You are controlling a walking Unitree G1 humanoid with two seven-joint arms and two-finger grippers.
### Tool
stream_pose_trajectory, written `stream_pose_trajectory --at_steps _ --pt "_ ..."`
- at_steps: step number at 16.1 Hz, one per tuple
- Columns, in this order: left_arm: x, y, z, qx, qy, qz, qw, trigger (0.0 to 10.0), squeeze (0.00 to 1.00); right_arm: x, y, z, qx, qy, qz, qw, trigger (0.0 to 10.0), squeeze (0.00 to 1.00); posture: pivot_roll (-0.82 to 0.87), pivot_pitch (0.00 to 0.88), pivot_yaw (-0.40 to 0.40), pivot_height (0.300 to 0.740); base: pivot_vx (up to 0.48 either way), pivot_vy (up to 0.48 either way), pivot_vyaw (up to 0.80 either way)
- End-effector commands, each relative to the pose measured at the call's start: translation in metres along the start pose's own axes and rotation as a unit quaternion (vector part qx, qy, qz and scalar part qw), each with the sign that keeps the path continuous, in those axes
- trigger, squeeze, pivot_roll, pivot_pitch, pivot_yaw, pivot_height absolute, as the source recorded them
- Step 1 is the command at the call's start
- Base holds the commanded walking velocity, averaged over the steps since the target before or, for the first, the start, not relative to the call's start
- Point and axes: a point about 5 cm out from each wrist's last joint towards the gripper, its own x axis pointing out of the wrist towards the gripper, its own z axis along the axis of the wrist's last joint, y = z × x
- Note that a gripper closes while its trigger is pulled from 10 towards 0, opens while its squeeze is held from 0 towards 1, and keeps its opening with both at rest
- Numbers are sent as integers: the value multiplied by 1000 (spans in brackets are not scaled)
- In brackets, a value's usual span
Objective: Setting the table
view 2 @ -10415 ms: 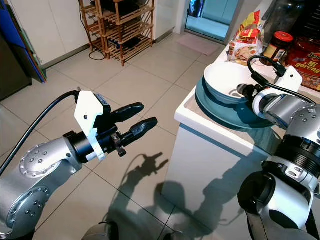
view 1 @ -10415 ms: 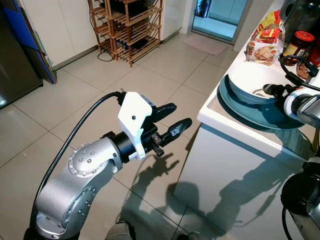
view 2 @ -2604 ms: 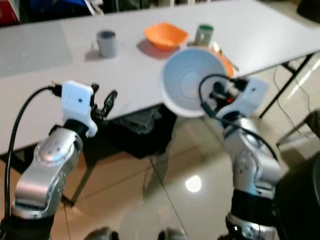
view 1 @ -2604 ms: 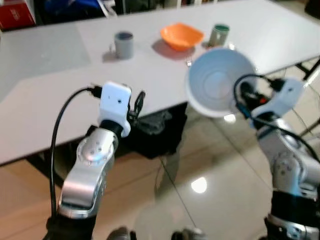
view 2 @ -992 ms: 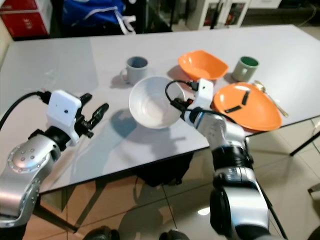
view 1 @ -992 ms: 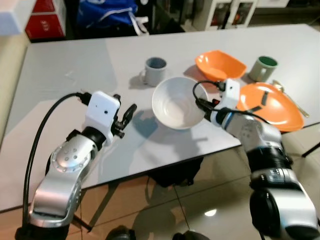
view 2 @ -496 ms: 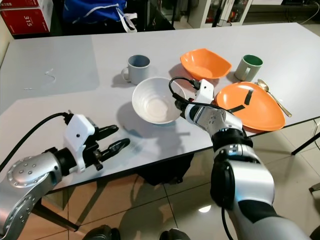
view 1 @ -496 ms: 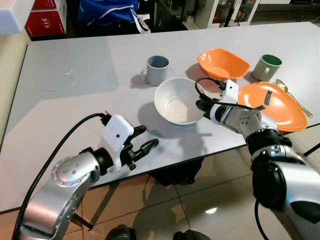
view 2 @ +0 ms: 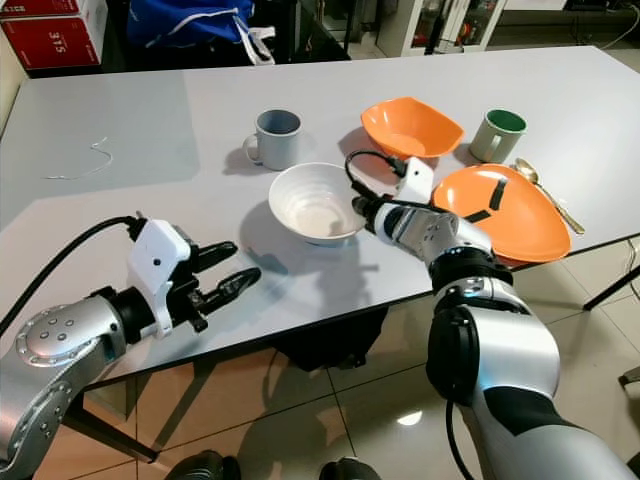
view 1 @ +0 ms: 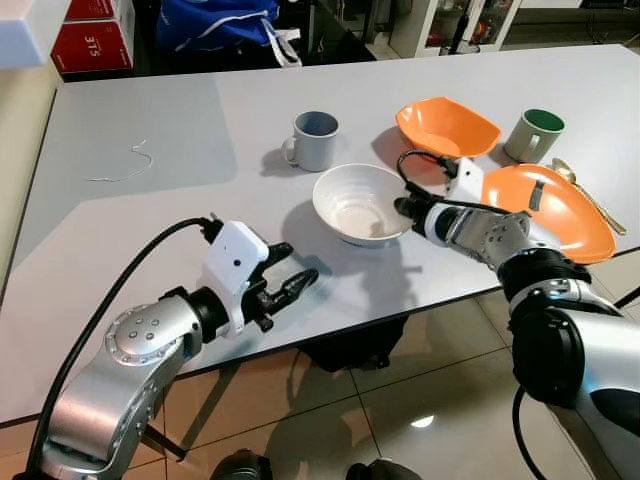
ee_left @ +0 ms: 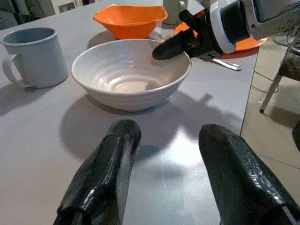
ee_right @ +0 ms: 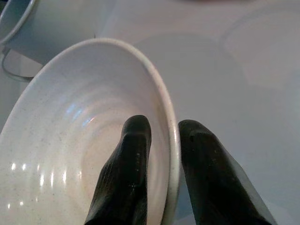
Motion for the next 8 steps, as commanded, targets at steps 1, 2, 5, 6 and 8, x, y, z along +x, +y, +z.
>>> stream_pose_trajectory --at_steps 1,2,5,6,8 --pt "1 1 0 0 2 1 1000 10000 0 -3 -1 9 6 -13 -2 1000 10000 1000 29 74 -60 740 0 0 0" --pt "2 2 1 3 1 5 1000 10000 0 -3 1 13 -4 -21 6 1000 10000 1000 30 69 -59 740 0 0 0" --pt "1 8 2 17 -1 36 999 10000 0 -8 1 33 -80 -84 -15 993 10000 0 30 59 -66 740 0 0 0" --pt "1 14 -2 33 3 93 995 10000 0 -21 2 60 -139 -206 -27 968 10000 0 26 56 -66 740 0 0 0" --pt "1 18 -3 17 -25 159 987 10000 0 -39 7 74 -115 -309 21 944 10000 0 15 57 -57 740 0 0 0"
